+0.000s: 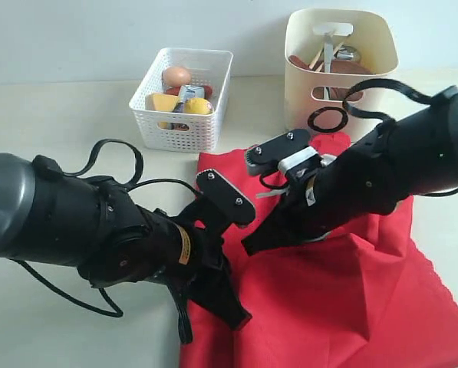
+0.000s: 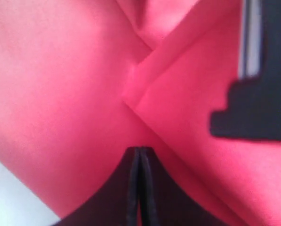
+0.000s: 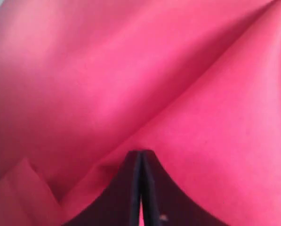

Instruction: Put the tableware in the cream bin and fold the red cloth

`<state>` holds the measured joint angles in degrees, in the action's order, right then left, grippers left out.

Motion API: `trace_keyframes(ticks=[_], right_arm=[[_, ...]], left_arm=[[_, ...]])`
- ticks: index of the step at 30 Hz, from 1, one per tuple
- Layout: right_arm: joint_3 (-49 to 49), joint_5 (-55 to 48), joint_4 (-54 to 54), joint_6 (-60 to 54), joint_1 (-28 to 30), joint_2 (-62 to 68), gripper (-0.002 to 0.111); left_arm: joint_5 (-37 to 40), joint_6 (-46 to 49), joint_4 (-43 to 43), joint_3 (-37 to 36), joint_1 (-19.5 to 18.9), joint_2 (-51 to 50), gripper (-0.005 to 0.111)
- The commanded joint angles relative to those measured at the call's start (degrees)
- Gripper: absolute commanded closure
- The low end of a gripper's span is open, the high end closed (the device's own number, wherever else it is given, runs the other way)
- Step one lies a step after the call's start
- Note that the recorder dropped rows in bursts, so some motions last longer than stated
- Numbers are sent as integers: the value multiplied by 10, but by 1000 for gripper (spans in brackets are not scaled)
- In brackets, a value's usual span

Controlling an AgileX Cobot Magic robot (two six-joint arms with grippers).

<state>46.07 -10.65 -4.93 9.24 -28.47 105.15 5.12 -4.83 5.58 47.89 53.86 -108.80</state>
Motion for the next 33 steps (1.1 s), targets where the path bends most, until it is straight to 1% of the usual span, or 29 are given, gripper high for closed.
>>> trace_keyframes(ticks=[1, 2, 3, 4, 7, 10, 13, 18, 21, 24, 26, 28, 31, 33], right_arm=[[7, 17, -52, -2, 15, 54, 108], [12, 16, -53, -2, 39, 71, 108], [12, 16, -56, -2, 51, 76, 108], [18, 15, -58, -2, 86, 83, 108], [28, 10, -58, 12, 145, 86, 108], [29, 9, -58, 28, 189, 70, 108], [29, 1, -48, 29, 205, 33, 108], [29, -11, -3, 25, 194, -56, 108], [29, -16, 1, 24, 167, -108, 108], [29, -18, 1, 4, 125, -139, 108], [29, -27, 1, -5, 93, -143, 108], [29, -35, 1, -9, 67, -129, 108], [29, -50, 1, -11, 37, -76, 108], [29, -66, 1, -13, 29, -42, 108]], left_arm=[[49, 1, -2, -5, -14, -12, 106], [50, 1, 0, -5, -14, -12, 106], [52, 1, -1, -5, -14, -12, 106], [54, 1, -1, -5, -14, -12, 106], [61, 1, 2, -5, -14, -12, 106], [61, 3, 11, -5, -14, -12, 106], [70, 3, 17, -5, -14, -2, 106], [89, 1, 22, -5, -14, 56, 106], [94, 0, 31, -5, -23, 79, 106], [91, 0, 33, -6, -40, 89, 106], [78, -2, 31, -9, -55, 85, 106], [41, -2, 26, -18, -65, 70, 106], [-12, -2, 26, -24, -65, 23, 106], [-24, -2, 27, -24, -65, -2, 106]])
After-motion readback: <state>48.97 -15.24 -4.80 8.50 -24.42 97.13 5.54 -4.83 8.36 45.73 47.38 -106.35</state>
